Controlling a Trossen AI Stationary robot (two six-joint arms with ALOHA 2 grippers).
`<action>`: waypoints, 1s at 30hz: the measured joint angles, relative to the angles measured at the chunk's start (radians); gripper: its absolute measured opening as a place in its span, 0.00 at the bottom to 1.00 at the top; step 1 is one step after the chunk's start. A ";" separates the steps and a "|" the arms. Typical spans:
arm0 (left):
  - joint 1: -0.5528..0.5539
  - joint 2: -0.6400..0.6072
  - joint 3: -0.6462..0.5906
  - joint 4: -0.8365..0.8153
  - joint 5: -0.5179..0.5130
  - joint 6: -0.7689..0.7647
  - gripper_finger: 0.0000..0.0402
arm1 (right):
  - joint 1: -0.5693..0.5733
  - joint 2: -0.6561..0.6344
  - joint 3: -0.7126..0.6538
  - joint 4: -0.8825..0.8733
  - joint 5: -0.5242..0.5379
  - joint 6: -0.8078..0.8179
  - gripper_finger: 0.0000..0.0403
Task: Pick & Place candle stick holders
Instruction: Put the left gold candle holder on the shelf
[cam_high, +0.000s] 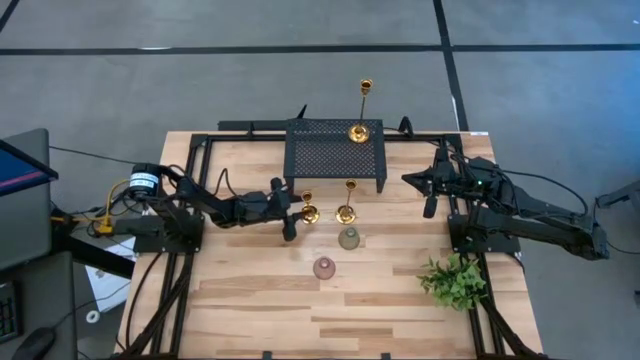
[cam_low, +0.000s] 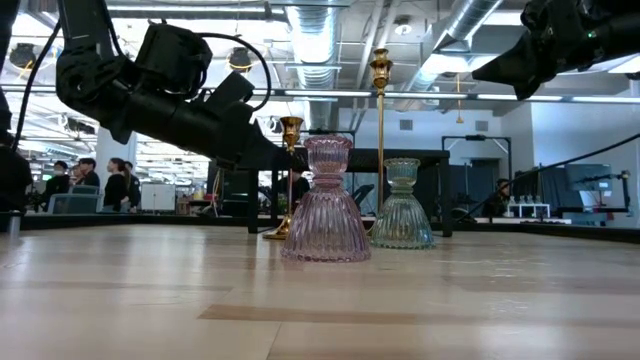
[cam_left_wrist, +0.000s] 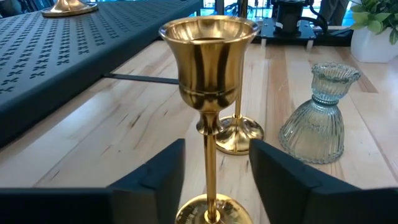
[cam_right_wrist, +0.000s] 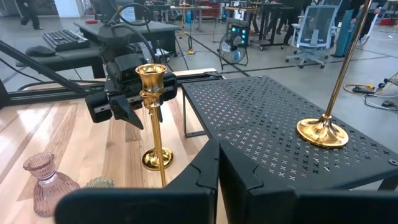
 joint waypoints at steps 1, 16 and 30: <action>0.000 0.000 0.000 0.000 0.000 0.000 0.41 | 0.000 0.000 0.000 0.000 0.000 0.000 0.00; 0.000 0.000 0.000 0.013 0.000 -0.001 0.14 | 0.000 0.000 0.000 0.000 0.000 0.001 0.00; -0.001 -0.002 0.000 0.012 0.002 -0.002 0.04 | 0.000 0.000 0.000 0.000 0.000 0.002 0.00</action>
